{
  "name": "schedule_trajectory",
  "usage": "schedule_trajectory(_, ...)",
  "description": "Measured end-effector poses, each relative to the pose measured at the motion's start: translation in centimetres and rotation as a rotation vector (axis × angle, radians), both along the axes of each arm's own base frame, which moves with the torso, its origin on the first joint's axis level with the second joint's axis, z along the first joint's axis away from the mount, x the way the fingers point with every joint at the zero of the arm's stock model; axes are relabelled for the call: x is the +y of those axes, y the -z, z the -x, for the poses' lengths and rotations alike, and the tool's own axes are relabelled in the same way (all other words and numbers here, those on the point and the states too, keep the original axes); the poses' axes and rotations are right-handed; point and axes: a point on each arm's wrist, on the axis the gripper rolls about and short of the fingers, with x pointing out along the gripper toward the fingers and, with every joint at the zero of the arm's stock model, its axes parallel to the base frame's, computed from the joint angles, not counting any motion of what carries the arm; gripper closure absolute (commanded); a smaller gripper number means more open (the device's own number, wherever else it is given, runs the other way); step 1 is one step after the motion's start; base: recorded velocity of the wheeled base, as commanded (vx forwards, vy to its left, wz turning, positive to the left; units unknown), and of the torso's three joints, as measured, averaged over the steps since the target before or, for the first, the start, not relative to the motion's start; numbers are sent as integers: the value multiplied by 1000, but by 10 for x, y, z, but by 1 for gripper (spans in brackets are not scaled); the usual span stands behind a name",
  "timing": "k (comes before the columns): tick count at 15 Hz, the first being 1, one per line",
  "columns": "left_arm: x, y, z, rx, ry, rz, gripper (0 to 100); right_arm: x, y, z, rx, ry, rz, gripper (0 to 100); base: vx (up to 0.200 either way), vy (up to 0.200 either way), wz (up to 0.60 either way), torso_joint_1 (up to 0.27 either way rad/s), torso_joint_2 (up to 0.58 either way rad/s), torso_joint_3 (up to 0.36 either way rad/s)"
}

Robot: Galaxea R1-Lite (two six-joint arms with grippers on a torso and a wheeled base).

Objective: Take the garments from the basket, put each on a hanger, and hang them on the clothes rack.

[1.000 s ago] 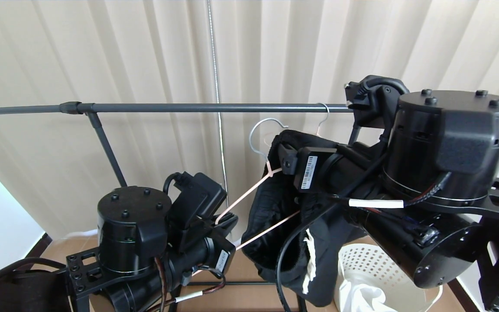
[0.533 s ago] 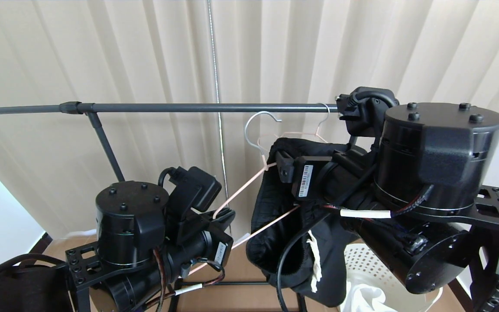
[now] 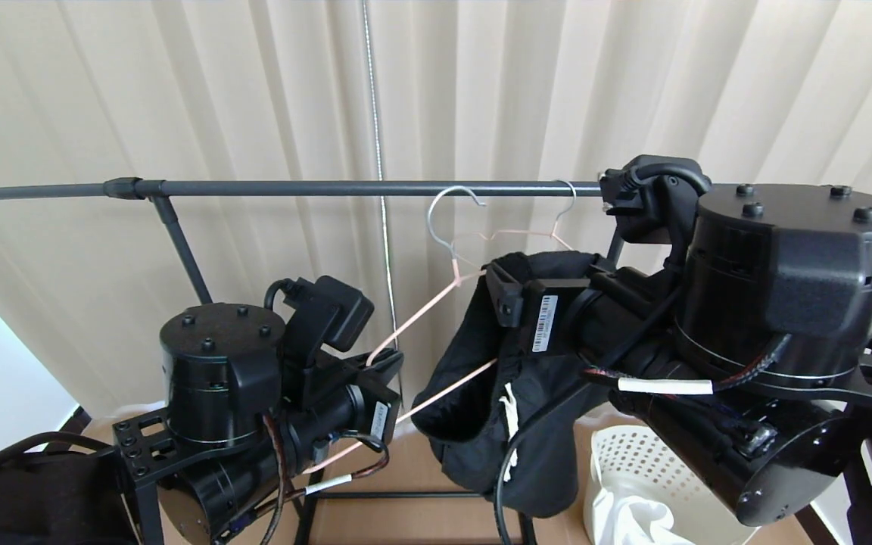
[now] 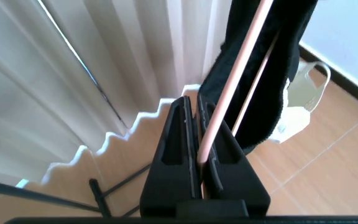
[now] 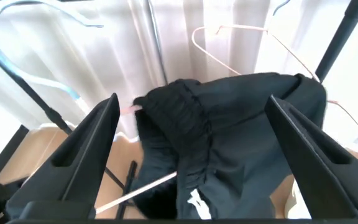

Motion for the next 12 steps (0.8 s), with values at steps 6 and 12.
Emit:
schedule_trajectory(6,16,9,1,-17,34,37,100,-42,-17,17,-47,-268,167,0,0,0,0,0,0,0)
schedule_trajectory(12,35,24,7,-30,168,-2,100,-104,-23,23,-7,-607,461,0,0,0,0,0,0,0)
